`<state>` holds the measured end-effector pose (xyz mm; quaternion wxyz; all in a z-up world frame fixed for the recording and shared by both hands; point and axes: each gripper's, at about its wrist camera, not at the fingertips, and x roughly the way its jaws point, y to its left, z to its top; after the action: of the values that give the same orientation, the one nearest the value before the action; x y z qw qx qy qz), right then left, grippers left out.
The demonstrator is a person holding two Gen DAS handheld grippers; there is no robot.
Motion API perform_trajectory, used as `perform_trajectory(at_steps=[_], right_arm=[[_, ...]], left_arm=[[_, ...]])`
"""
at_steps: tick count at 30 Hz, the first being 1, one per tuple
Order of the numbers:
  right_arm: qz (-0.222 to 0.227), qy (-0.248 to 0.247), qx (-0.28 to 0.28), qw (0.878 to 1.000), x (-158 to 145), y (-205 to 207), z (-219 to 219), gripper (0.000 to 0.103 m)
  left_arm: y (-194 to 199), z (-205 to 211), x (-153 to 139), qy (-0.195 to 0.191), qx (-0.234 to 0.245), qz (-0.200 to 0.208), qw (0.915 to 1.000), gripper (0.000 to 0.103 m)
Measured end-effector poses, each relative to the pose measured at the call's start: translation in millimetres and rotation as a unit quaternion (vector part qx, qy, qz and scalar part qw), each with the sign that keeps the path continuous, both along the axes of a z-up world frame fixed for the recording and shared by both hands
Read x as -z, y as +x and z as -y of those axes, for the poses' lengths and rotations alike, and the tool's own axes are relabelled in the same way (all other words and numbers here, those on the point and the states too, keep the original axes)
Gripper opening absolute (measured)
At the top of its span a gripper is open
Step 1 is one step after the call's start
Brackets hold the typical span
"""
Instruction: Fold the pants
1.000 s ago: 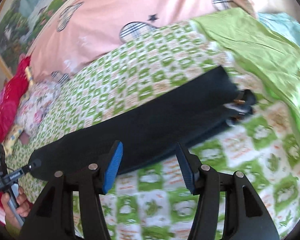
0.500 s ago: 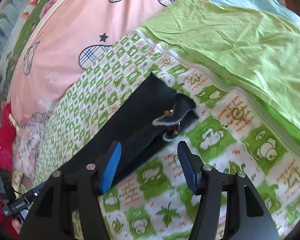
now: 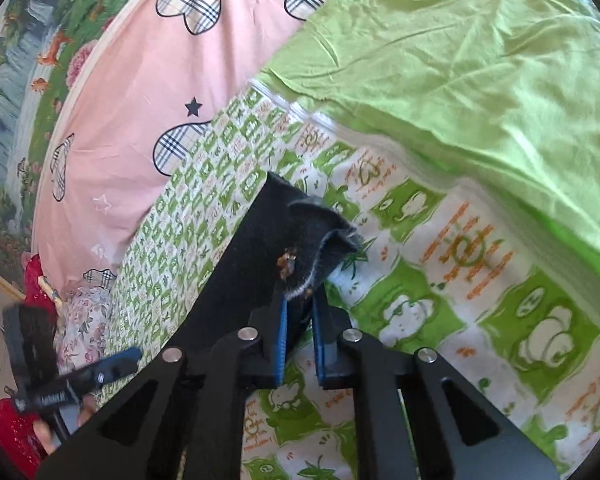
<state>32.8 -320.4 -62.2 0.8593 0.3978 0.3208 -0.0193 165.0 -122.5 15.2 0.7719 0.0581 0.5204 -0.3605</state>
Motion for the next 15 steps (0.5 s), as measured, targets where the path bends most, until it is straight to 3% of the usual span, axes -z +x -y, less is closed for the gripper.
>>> perform_trajectory(at_steps=[7,12,15], right_arm=[[0.002,0.014,-0.009,1.0,8.6,0.3,1.7,0.012],[0.001,0.045,-0.011,0.999,16.7,0.4,8.6,0.015],[0.003,0.043,-0.014,0.999,17.0,0.7,8.5,0.015]], left_arm=[[39.9,92.7,22.7,0.016,0.106,-0.051,0.993,0.07],[55.5,133.9,35.2,0.024,0.133,-0.069,0.9884,0.069],[61.1,152.9,46.0,0.037,0.15,-0.073,0.9853,0.061]])
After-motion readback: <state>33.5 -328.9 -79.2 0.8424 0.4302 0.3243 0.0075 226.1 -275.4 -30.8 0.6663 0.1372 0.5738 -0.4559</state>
